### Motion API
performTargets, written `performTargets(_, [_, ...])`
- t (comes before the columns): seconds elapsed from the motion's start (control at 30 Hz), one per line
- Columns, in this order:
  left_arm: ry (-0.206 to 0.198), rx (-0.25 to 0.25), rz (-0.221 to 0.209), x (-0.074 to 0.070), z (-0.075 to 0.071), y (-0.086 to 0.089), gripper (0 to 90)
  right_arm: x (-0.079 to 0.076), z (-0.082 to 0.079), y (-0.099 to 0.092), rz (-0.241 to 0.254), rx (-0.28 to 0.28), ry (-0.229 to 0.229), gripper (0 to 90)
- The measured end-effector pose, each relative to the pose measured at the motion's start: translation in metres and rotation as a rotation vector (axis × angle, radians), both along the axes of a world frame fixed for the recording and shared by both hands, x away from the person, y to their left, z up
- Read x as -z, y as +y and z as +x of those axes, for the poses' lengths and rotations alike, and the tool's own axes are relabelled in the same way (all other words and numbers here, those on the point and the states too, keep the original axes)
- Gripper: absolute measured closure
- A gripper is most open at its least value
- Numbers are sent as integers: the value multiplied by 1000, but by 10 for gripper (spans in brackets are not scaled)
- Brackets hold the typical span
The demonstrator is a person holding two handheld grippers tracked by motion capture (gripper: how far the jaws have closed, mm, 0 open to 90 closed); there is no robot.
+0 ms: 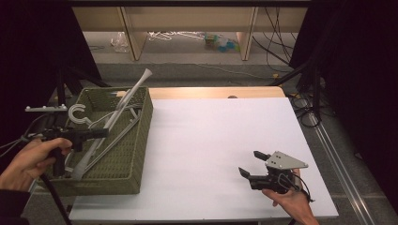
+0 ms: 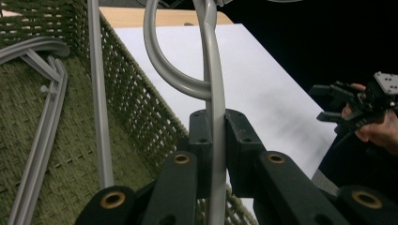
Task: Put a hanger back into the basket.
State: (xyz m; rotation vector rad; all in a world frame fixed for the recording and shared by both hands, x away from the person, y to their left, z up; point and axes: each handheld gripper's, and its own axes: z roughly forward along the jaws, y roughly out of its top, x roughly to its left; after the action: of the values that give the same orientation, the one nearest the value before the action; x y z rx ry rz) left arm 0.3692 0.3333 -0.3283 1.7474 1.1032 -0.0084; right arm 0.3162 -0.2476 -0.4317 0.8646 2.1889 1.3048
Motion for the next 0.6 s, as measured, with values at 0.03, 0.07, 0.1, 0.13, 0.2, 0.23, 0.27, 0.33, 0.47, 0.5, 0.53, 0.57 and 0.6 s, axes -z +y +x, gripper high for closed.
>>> performTargets(0.03, [5,0,-2,2,0,3,815,0,0,0,2,0,1,219])
performTargets(0.07, [12,5,-2,3,1,5,815,1,1,1,14,-5,-4,219])
performTargets(0.1, [10,6,-4,4,2,9,815,1,1,1,13,-5,-5,219])
performTargets(0.13, [9,0,-10,5,2,11,814,2,1,1,17,-5,-5,219])
performTargets(0.2, [7,2,8,7,4,16,814,2,1,2,18,-2,-10,219])
performTargets(0.23, [5,2,7,8,5,18,814,2,1,2,17,-3,-8,219])
performTargets(0.27, [17,13,13,7,6,21,813,2,1,2,18,-4,-7,220])
performTargets(0.33, [18,39,35,7,7,25,814,2,1,2,17,-4,-5,219])
performTargets(0.47, [22,51,55,6,8,32,814,2,1,1,15,-5,-5,219])
performTargets(0.5, [24,46,54,6,8,34,814,2,1,1,12,-5,-1,219])
performTargets(0.53, [25,45,53,6,9,37,814,2,1,1,15,-7,-4,220])
performTargets(0.57, [26,42,52,7,9,41,814,2,1,1,11,-9,2,220])
performTargets(0.6, [36,46,55,8,10,45,813,2,1,1,11,-8,2,220])
